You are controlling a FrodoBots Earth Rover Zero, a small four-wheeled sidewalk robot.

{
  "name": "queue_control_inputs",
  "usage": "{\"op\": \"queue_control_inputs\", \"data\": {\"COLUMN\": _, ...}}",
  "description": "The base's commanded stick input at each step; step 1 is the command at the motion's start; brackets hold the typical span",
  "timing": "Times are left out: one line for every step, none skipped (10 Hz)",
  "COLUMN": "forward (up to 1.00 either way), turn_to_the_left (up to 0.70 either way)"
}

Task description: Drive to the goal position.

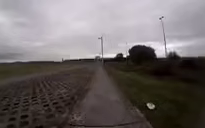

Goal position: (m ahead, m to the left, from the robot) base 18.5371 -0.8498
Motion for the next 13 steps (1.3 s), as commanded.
{"op": "queue_control_inputs", "data": {"forward": 0.70, "turn_to_the_left": 0.00}}
{"op": "queue_control_inputs", "data": {"forward": 0.70, "turn_to_the_left": 0.35}}
{"op": "queue_control_inputs", "data": {"forward": 0.70, "turn_to_the_left": 0.35}}
{"op": "queue_control_inputs", "data": {"forward": 0.70, "turn_to_the_left": 0.00}}
{"op": "queue_control_inputs", "data": {"forward": 0.70, "turn_to_the_left": 0.00}}
{"op": "queue_control_inputs", "data": {"forward": 0.70, "turn_to_the_left": 0.00}}
{"op": "queue_control_inputs", "data": {"forward": 0.70, "turn_to_the_left": 0.00}}
{"op": "queue_control_inputs", "data": {"forward": 0.70, "turn_to_the_left": 0.00}}
{"op": "queue_control_inputs", "data": {"forward": 0.70, "turn_to_the_left": 0.00}}
{"op": "queue_control_inputs", "data": {"forward": 0.70, "turn_to_the_left": 0.00}}
{"op": "queue_control_inputs", "data": {"forward": 0.70, "turn_to_the_left": 0.00}}
{"op": "queue_control_inputs", "data": {"forward": 0.70, "turn_to_the_left": 0.00}}
{"op": "queue_control_inputs", "data": {"forward": 0.70, "turn_to_the_left": 0.00}}
